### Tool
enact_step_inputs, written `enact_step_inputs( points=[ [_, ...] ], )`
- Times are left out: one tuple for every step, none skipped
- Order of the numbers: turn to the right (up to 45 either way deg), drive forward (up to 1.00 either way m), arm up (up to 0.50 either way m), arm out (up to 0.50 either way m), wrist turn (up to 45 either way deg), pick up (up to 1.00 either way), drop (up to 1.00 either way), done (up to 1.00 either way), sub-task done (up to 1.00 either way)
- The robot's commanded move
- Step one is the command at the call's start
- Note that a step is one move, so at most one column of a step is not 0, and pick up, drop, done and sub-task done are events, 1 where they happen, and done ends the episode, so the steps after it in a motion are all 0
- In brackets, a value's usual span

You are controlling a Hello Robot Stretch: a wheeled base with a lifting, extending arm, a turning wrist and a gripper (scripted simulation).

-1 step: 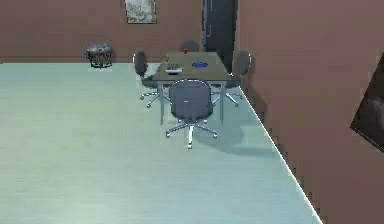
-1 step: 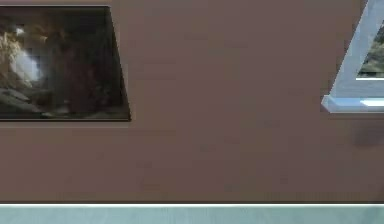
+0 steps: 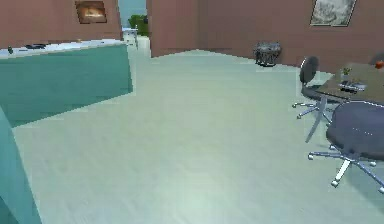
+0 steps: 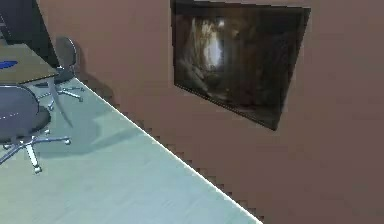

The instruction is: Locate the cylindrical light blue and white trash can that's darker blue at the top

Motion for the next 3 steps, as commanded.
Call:
enact_step_inputs(
  points=[
    [-12.0, 0.00, 0.00, 0.00, 0.0, 0.00, 0.00, 0.00, 0.00],
    [0.0, 1.00, 0.00, 0.00, 0.0, 0.00, 0.00, 0.00, 0.00],
    [0.0, 1.00, 0.00, 0.00, 0.0, 0.00, 0.00, 0.00, 0.00]
  ],
)
